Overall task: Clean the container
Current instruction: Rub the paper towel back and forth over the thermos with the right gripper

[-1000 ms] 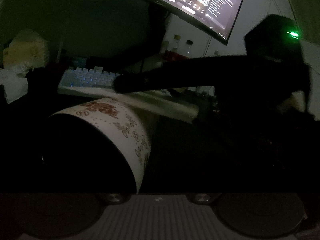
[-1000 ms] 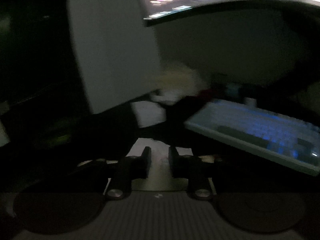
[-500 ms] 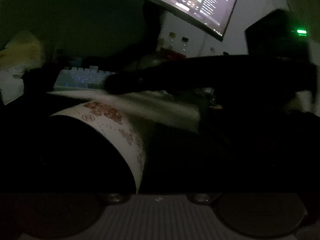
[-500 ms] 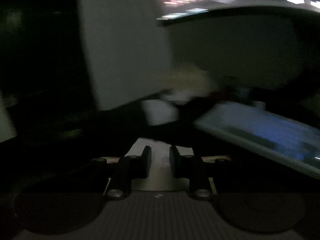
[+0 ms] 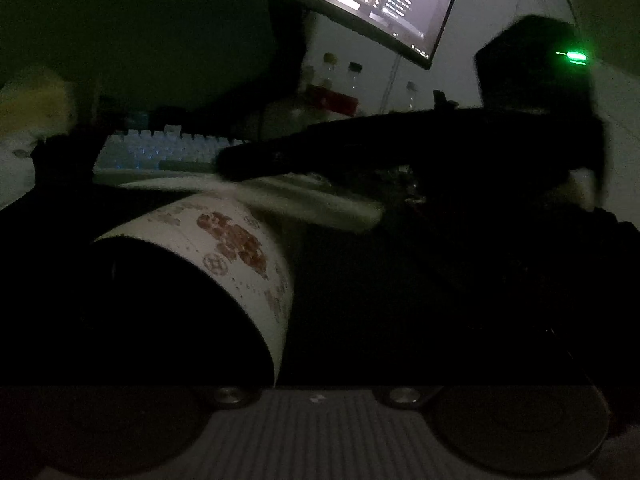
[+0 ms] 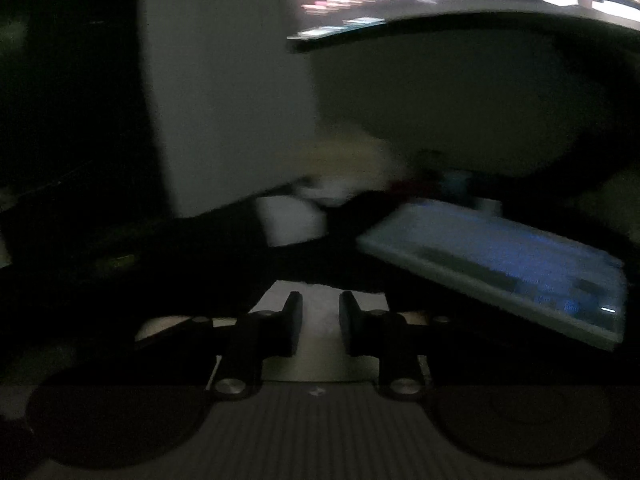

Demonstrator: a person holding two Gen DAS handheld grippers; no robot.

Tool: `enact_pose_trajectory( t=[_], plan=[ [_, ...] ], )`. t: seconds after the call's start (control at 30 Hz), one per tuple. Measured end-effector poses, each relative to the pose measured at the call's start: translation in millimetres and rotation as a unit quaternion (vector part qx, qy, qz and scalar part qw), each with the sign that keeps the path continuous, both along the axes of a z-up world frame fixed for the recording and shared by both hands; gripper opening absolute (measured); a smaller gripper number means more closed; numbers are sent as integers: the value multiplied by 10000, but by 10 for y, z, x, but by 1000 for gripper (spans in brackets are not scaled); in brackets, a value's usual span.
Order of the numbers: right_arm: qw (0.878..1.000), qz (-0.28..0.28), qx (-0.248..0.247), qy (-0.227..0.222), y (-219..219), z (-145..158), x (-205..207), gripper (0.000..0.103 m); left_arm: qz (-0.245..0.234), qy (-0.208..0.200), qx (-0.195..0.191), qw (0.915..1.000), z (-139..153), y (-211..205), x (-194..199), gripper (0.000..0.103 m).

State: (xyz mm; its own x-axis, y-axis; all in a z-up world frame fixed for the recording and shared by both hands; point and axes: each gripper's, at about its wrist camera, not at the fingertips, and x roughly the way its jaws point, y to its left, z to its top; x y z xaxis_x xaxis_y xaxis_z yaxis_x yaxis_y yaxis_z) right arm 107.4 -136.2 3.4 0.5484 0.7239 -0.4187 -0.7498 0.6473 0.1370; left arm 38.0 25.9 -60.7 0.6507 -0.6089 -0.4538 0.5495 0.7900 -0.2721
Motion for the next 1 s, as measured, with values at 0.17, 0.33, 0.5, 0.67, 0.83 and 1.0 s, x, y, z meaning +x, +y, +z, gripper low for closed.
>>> enact_pose_trajectory(
  t=[0.17,0.33,0.5,0.67,0.83,1.0],
  plan=[
    [9985,503,109,173,25,33,-75,24,23,151,120,9998,39,-33,-10,103],
    [9987,-240,-141,436,-83,51,238,24,33,197,112,9997,49,-37,3,103],
    [9979,58,-302,570,41,122,168,25,36,216,128,9997,57,-50,17,103],
    [9962,477,-449,572,151,157,106,25,27,237,67,9997,67,-41,37,103],
    [9965,-14,-591,587,107,113,299,25,39,192,110,9997,59,-60,29,103],
    [9968,132,-514,599,152,151,157,25,43,235,35,9997,62,-47,39,103]
  ],
)
